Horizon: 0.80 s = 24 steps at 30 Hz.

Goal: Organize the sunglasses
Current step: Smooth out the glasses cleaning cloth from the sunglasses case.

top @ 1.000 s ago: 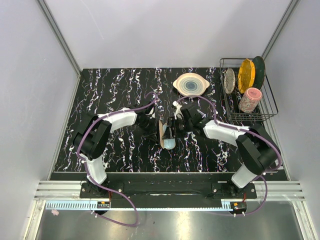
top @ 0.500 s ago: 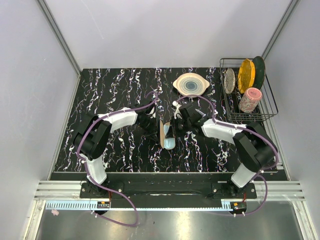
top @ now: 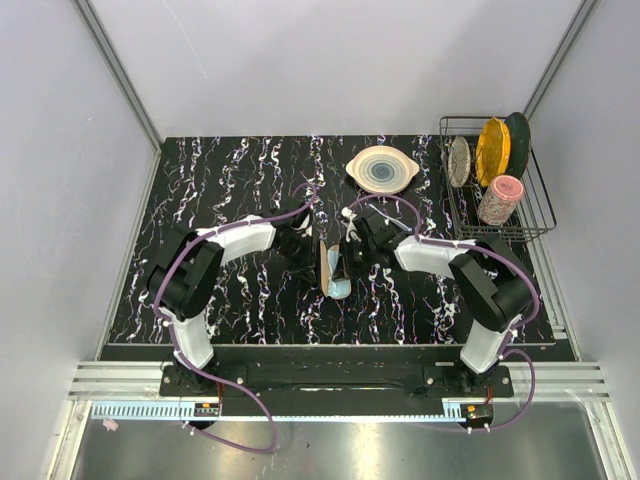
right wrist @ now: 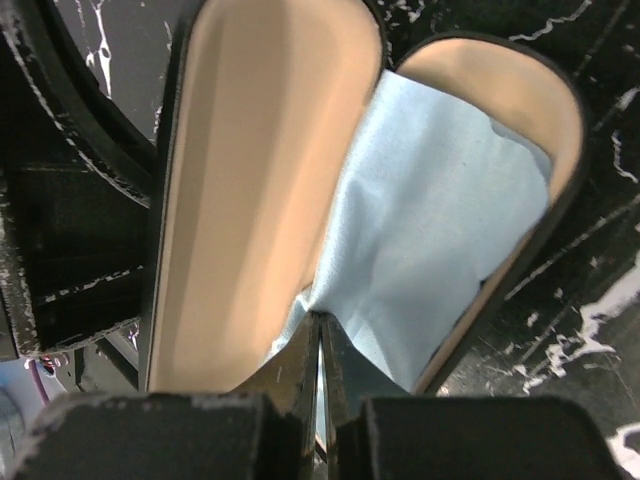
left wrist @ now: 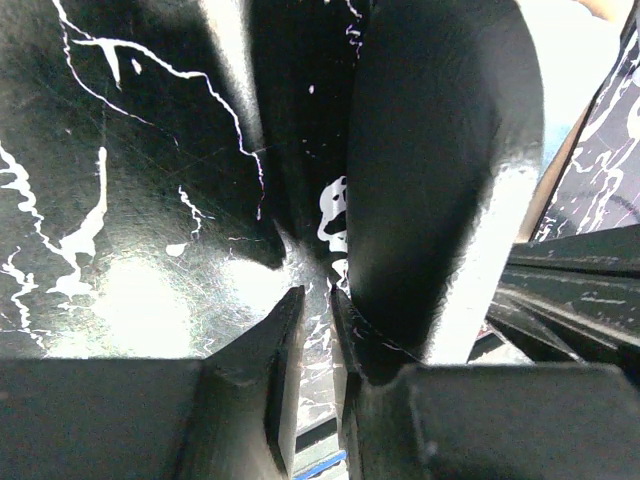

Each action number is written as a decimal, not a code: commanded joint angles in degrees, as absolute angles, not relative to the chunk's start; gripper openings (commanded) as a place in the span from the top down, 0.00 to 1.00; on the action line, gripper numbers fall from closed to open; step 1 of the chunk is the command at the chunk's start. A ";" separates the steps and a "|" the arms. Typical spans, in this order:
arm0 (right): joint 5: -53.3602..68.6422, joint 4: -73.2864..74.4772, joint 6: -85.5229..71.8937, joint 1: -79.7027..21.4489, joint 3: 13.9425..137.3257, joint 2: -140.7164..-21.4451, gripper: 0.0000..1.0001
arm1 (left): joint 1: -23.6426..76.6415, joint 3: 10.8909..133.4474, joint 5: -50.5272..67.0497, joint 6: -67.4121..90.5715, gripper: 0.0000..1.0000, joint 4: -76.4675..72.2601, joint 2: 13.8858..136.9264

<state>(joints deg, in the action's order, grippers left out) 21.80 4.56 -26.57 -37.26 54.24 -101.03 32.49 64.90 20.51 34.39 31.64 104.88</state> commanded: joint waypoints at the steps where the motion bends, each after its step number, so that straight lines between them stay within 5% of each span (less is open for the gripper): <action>1: 28.81 3.60 -24.17 -37.00 55.55 -101.51 0.92 | 32.78 67.50 19.86 33.75 0.80 31.46 105.47; 9: 29.98 3.78 -22.67 -37.00 54.14 -99.32 0.82 | 32.78 67.85 19.78 33.66 0.80 31.82 105.47; 16: 16.02 3.61 -26.45 -37.00 54.41 -96.60 0.62 | 32.87 67.50 19.25 33.57 0.80 31.82 104.94; 24: 6.25 5.44 -26.29 -36.83 56.95 -92.02 0.59 | 32.87 68.03 15.30 32.96 0.79 33.40 103.80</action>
